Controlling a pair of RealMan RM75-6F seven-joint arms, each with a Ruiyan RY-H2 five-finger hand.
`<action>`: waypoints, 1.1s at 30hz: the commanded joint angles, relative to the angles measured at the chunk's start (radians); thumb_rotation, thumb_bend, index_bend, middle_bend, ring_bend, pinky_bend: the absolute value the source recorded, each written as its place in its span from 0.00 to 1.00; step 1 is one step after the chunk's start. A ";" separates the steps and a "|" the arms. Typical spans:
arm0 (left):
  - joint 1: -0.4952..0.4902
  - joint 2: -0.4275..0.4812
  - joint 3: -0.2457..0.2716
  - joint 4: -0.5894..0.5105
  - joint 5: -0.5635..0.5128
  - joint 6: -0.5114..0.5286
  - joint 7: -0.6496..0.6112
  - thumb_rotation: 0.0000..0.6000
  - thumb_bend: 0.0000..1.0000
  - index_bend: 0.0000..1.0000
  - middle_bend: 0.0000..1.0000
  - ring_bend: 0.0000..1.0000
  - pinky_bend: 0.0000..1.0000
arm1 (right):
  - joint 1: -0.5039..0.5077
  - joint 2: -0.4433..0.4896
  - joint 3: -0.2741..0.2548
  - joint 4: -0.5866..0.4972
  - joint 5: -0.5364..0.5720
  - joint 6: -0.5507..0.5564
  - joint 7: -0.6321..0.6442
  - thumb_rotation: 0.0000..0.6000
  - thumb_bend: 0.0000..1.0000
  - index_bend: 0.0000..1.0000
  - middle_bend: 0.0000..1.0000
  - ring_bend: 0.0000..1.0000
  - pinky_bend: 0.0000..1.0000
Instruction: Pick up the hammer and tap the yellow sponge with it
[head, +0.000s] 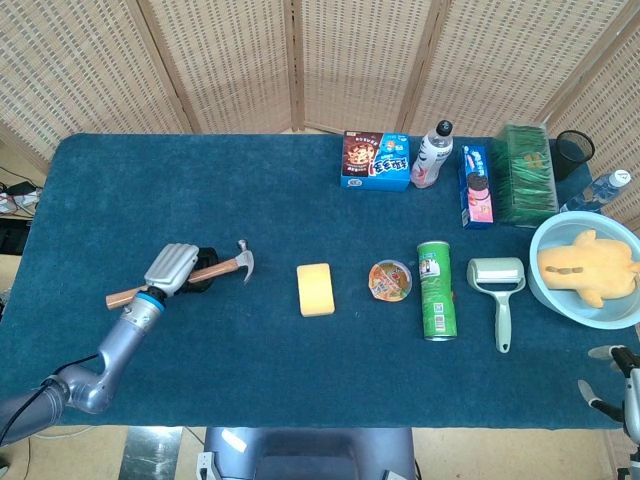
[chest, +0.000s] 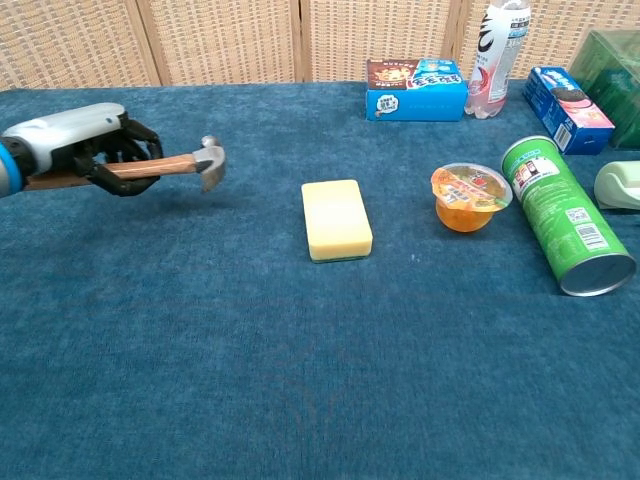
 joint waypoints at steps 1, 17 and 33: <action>-0.027 -0.035 -0.010 0.020 0.003 -0.023 0.040 1.00 0.42 0.63 0.56 0.42 0.47 | -0.001 -0.001 -0.001 0.003 0.001 0.001 0.004 1.00 0.25 0.41 0.44 0.48 0.40; -0.073 -0.024 -0.042 -0.047 -0.097 -0.101 0.227 1.00 0.13 0.00 0.11 0.01 0.13 | -0.012 0.002 -0.002 0.017 0.007 0.013 0.028 1.00 0.25 0.41 0.44 0.48 0.39; 0.093 0.174 0.004 -0.301 -0.080 0.099 0.236 1.00 0.13 0.00 0.11 0.01 0.14 | 0.032 0.007 0.002 0.018 -0.016 -0.029 0.026 1.00 0.25 0.41 0.44 0.47 0.39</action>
